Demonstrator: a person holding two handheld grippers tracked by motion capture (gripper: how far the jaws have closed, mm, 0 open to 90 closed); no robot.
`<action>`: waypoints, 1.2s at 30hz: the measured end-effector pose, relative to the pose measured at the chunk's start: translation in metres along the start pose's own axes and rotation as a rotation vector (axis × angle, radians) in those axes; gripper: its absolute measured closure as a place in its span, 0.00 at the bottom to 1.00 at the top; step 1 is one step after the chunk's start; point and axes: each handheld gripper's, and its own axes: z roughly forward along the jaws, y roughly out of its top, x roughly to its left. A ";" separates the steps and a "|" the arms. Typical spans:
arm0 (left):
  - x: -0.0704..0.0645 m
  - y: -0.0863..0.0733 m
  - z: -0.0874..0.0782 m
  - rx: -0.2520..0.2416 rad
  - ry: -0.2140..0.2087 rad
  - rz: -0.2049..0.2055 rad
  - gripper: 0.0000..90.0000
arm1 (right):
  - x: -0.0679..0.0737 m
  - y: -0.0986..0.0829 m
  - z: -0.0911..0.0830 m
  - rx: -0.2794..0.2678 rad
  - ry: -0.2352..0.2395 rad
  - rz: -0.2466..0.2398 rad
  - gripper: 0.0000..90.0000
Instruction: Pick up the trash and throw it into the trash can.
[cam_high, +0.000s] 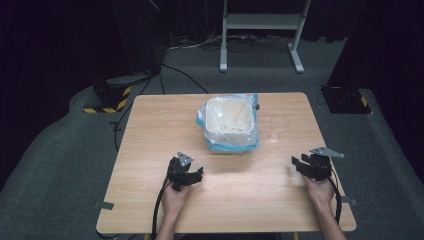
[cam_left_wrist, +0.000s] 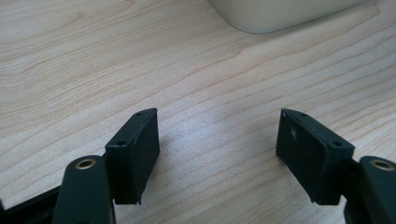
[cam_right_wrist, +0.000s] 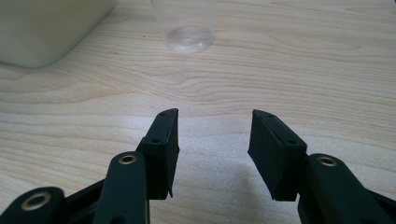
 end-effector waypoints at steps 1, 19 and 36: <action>0.000 0.000 0.000 0.000 0.000 0.000 0.33 | 0.000 0.000 0.000 0.000 0.003 0.003 0.58; 0.000 0.000 0.000 0.000 0.000 0.000 0.33 | 0.008 0.017 0.000 0.005 0.080 -0.017 0.61; 0.000 0.000 0.000 0.000 0.000 0.000 0.33 | 0.018 0.046 -0.003 -0.022 0.086 -0.076 0.61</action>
